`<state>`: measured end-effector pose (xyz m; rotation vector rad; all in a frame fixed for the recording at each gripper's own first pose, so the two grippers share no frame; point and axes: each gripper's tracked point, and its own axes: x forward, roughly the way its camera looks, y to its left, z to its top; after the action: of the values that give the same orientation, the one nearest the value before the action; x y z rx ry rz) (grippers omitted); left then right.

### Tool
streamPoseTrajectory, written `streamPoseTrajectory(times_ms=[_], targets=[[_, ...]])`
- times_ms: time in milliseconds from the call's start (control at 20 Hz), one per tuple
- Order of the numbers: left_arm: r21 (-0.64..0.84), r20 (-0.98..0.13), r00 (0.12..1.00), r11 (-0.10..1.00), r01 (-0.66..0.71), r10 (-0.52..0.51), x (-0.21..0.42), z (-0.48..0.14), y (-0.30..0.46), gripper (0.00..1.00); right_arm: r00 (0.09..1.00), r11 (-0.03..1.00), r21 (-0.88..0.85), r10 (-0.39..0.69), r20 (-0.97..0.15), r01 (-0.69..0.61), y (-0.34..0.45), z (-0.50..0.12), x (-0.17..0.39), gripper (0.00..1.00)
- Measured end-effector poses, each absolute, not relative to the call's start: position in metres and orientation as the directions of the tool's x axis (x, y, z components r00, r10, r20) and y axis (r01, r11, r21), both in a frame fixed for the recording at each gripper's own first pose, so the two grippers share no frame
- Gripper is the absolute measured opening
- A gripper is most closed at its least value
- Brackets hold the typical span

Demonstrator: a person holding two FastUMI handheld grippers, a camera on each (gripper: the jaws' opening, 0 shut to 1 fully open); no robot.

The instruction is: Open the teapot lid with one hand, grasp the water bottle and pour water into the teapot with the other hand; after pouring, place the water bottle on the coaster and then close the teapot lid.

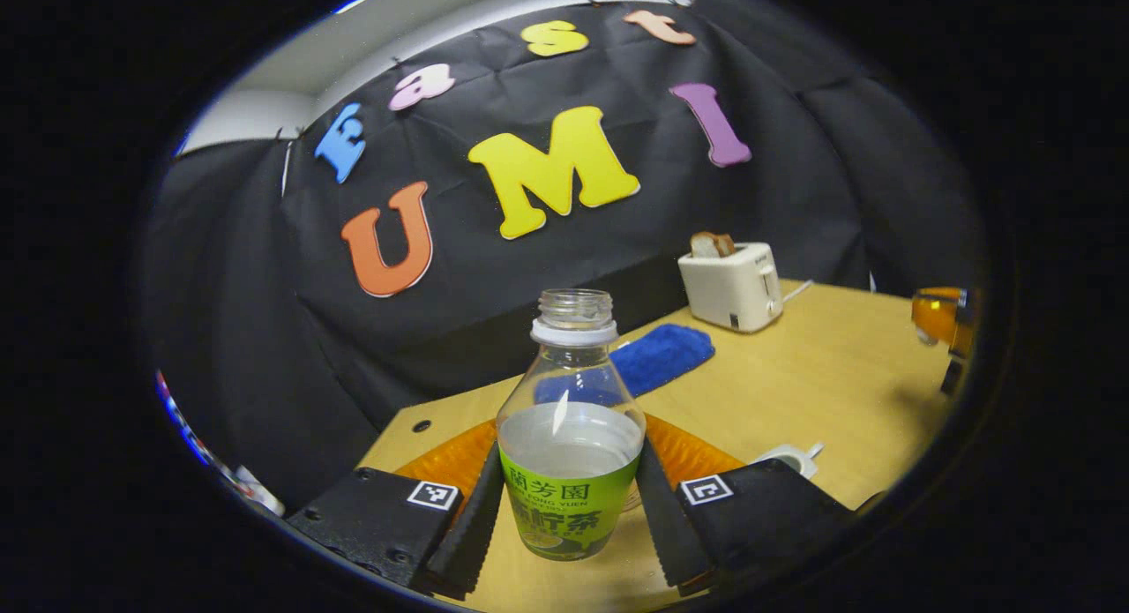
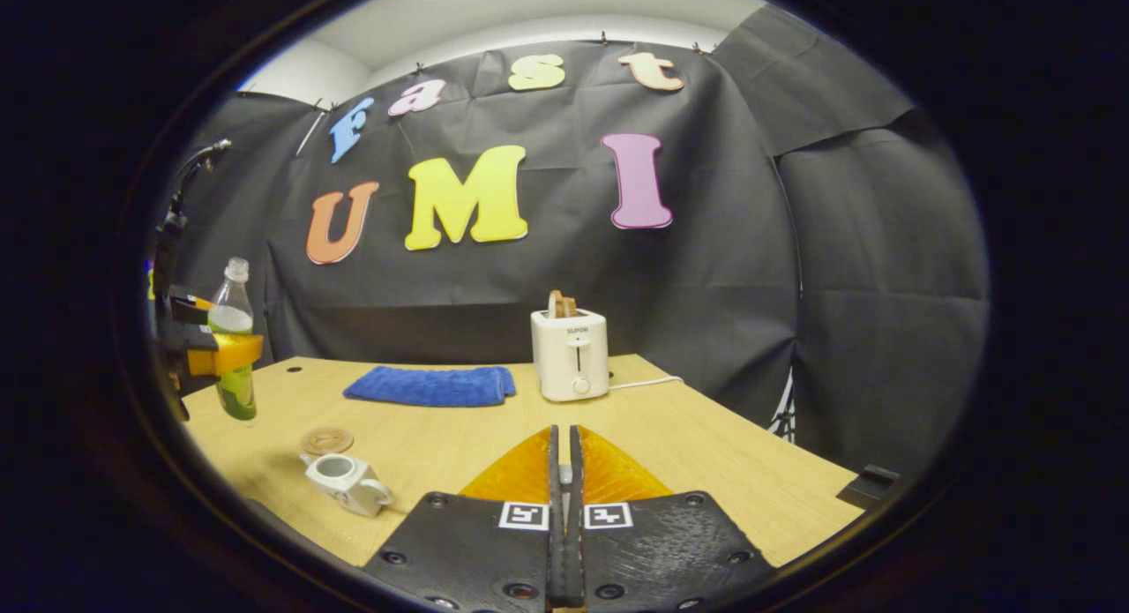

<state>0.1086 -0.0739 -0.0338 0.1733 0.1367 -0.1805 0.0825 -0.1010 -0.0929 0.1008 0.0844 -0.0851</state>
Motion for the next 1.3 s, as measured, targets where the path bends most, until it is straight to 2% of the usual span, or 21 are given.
streamPoseTrajectory(times_ms=[150,300,850,1300], targets=[[0.002,-0.047,0.985,0.986,0.169,-0.168,0.122,-0.020,-0.073,0.77,0.993,0.992,0.088,-0.081,-0.087,0.088,-0.099,-0.095,0.085,0.00],[-0.074,0.000,0.985,0.982,0.174,-0.175,0.138,-0.021,-0.075,0.77,0.992,0.992,0.093,-0.075,-0.100,0.084,-0.097,-0.107,0.091,0.00],[-0.137,-0.046,0.981,0.974,0.179,-0.186,0.187,-0.072,-0.087,0.79,0.983,0.990,0.102,-0.075,-0.169,0.093,-0.099,-0.140,0.105,0.00],[-0.100,-0.044,0.985,0.982,0.161,-0.166,0.193,-0.074,-0.082,0.83,0.982,0.994,0.075,-0.059,-0.177,0.073,-0.088,-0.145,0.106,0.00]])
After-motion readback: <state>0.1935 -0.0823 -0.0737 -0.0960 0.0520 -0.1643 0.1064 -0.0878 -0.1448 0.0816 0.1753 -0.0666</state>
